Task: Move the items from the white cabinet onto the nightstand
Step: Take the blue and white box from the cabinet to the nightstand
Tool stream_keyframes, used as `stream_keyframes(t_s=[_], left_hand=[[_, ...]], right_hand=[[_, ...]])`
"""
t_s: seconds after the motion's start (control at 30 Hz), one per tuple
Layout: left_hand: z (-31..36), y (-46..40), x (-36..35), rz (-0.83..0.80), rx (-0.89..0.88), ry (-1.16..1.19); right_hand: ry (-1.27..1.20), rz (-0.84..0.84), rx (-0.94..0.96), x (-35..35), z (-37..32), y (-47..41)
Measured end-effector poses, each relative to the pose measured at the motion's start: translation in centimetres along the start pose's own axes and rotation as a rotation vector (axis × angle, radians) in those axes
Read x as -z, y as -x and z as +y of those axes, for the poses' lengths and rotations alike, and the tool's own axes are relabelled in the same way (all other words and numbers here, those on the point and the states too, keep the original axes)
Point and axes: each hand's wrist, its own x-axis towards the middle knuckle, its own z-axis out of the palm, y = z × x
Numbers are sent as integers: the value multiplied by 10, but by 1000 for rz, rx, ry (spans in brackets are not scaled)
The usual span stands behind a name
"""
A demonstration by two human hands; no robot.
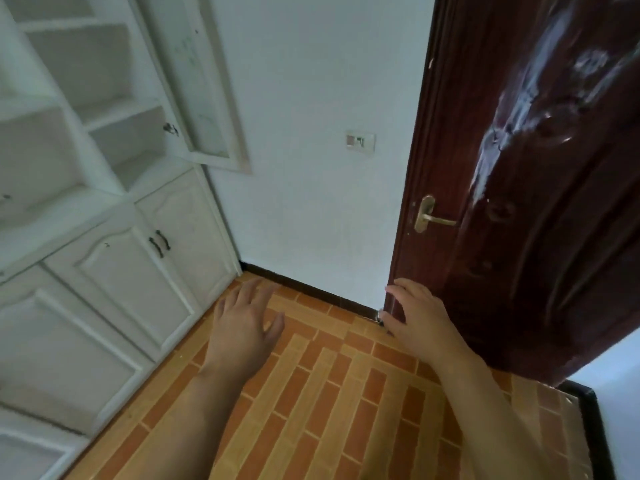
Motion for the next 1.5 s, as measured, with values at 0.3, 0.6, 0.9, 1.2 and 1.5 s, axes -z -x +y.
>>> stream_keyframes(t_s=[0.3, 0.6, 0.9, 1.2, 1.5], left_hand=[[-28, -30, 12, 42, 137, -53], [-69, -101, -1, 61, 178, 0], [-156, -225, 1, 123, 126, 93], [-290, -324, 46, 189, 115, 26], [-391, -379, 83, 262, 186, -40]], right_hand=[[-24, -25, 151, 2, -18, -77], [-11, -12, 196, 2, -43, -162], [-9, 23, 224, -1, -124, -284], [-15, 79, 346, -27, -257, -422], [-7, 57, 527, -53, -367, -526]])
